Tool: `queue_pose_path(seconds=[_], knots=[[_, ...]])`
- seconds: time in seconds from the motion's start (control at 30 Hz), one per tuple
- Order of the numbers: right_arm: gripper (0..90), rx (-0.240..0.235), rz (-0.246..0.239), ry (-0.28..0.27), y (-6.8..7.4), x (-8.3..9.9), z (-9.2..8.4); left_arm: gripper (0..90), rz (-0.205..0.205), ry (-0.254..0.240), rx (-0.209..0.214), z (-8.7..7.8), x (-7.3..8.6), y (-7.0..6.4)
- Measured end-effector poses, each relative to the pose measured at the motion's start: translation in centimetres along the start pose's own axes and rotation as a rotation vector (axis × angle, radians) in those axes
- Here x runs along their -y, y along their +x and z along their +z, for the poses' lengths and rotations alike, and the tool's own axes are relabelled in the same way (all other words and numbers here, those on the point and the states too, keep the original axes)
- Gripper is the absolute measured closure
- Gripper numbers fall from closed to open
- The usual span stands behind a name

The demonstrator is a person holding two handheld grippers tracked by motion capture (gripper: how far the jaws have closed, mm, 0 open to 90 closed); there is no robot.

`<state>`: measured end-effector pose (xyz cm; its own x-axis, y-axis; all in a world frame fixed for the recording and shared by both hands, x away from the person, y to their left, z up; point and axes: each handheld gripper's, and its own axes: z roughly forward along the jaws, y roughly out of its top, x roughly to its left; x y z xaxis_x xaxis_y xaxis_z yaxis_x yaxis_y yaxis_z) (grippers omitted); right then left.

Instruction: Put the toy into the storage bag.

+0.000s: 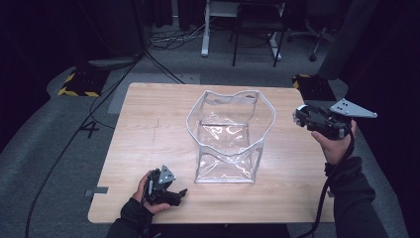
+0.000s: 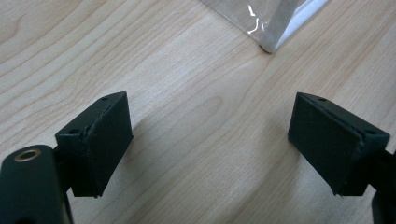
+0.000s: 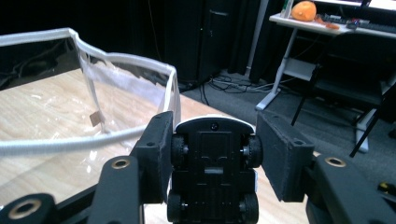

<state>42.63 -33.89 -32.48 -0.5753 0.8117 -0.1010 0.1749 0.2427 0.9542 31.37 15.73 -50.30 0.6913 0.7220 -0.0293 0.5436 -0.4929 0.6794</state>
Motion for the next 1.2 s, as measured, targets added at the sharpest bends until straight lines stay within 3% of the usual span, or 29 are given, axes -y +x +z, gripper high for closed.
queue_pose_path(seconds=[0.5, 0.87, 1.2], knots=[[48.6, -0.034, -0.036, -0.052, 1.5, -3.9, 0.5, 13.9, -0.001, -0.001, -0.002, 0.0, 0.0, 0.0], [48.7, -0.066, -0.078, -0.075, 3.2, -5.8, 0.7, 13.9, 0.009, 0.004, -0.01, 0.0, -0.1, 0.1], [48.7, -0.111, -0.081, -0.087, 4.5, -7.0, 1.4, 13.9, 0.01, 0.005, -0.009, 0.0, -0.1, 0.1]])
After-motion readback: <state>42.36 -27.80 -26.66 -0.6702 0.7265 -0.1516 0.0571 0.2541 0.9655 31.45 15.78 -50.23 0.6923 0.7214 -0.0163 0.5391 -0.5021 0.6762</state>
